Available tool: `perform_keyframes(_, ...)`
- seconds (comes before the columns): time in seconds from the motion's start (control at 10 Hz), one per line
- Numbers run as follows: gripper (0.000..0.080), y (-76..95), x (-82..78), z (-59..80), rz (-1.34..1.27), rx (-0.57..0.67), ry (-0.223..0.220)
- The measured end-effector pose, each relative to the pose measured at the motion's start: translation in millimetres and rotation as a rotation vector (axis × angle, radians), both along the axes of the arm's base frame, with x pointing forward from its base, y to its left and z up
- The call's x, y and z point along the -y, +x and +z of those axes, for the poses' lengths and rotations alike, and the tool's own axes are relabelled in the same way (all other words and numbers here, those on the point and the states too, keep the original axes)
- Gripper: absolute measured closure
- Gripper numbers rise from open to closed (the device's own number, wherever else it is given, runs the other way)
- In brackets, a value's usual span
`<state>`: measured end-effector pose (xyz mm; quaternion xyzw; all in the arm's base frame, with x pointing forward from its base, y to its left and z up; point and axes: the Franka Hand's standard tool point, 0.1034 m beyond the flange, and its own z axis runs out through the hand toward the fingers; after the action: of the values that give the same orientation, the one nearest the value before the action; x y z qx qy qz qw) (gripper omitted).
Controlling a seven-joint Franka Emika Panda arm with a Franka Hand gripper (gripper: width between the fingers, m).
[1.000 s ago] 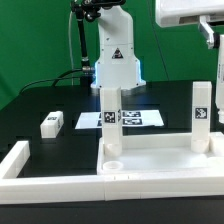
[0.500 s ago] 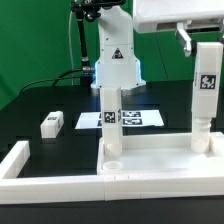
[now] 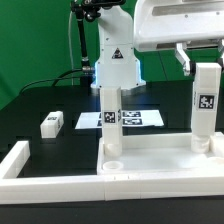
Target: Assemble desk
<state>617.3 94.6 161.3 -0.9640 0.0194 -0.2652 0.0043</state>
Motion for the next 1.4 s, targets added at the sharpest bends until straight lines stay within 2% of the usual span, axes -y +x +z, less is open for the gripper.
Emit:
perform_keyframes(0.3,0.0512,2.6,-12.5,-10.6,-0.001,-0.007,0.006)
perform_keyframes(0.5,0.0512,1.9,-12.5,-18.7,-0.002,-0.018,0.000)
perform_keyframes(1.0,0.0512,10.8,-18.4,-19.9,0.007,-0.010,-0.004)
perform_keyframes(1.4,0.0512,8.9,-24.0,-23.8,0.017,-0.009,-0.006)
